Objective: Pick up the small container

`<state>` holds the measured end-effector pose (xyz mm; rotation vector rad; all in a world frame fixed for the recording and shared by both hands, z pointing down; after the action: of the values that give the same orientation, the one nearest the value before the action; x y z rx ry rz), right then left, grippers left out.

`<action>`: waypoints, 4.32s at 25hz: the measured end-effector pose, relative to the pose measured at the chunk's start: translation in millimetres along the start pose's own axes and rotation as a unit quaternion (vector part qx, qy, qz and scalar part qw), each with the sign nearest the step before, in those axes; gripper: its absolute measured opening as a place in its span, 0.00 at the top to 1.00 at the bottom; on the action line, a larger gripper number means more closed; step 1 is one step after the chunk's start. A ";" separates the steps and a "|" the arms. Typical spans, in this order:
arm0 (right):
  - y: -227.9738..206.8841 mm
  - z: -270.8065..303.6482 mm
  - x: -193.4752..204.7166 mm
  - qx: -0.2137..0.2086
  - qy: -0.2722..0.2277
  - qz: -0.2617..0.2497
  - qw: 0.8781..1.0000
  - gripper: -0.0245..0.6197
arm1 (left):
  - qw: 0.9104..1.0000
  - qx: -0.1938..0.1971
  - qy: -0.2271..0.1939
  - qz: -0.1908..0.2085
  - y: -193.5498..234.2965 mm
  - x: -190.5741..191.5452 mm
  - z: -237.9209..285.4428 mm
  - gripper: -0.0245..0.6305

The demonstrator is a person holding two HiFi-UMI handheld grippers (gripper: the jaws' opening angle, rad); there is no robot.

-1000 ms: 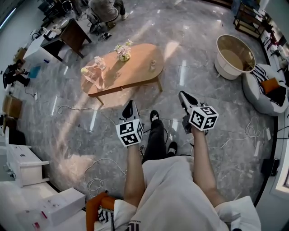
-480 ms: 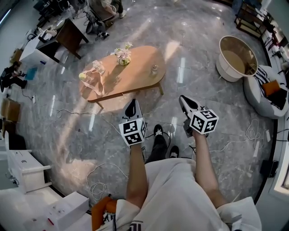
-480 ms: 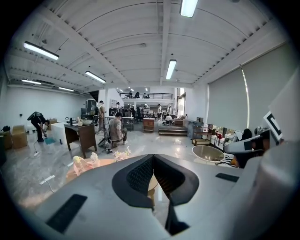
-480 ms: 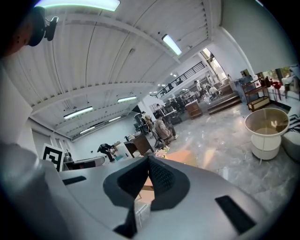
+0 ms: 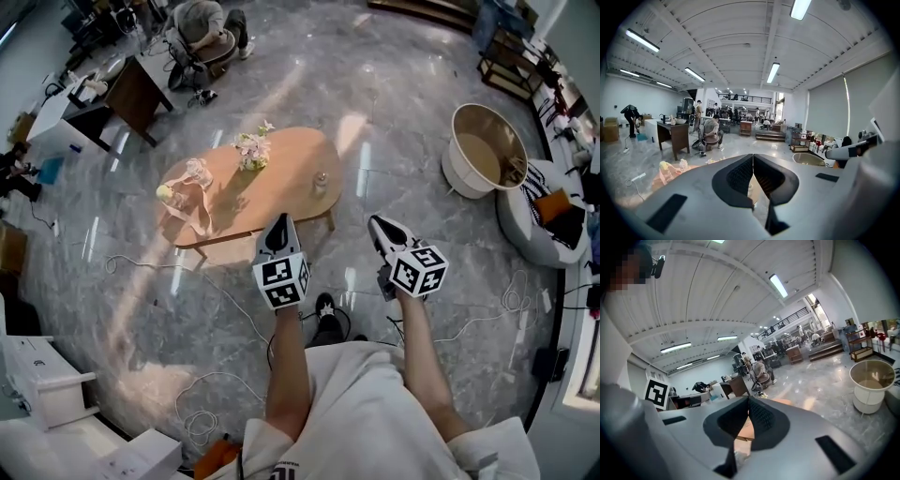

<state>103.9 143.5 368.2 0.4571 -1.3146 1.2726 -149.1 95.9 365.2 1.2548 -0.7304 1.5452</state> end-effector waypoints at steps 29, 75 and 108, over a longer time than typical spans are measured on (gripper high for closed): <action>-72.6 130.0 -51.3 0.040 -0.008 0.003 0.999 0.85 | 1.000 0.008 0.003 -0.008 46.2 -16.6 153.1 0.95; -272.8 334.6 152.3 -0.006 0.141 -0.032 0.990 0.85 | 0.996 -0.003 0.093 -0.013 34.2 282.0 372.3 0.95; -309.9 275.5 221.7 -0.001 0.139 0.021 0.990 0.85 | 0.985 0.077 0.140 0.061 15.4 370.9 466.5 0.45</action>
<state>196.1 -97.7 761.1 0.2415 -1.0946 1.3172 9.9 -207.7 853.1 1.0868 -0.5207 1.8628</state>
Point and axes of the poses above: the fingertips, and each gripper's own axes: z forward along the fingers, y to its left, x out of its underside, the point moved 8 cm from there along -z, backward along the fingers
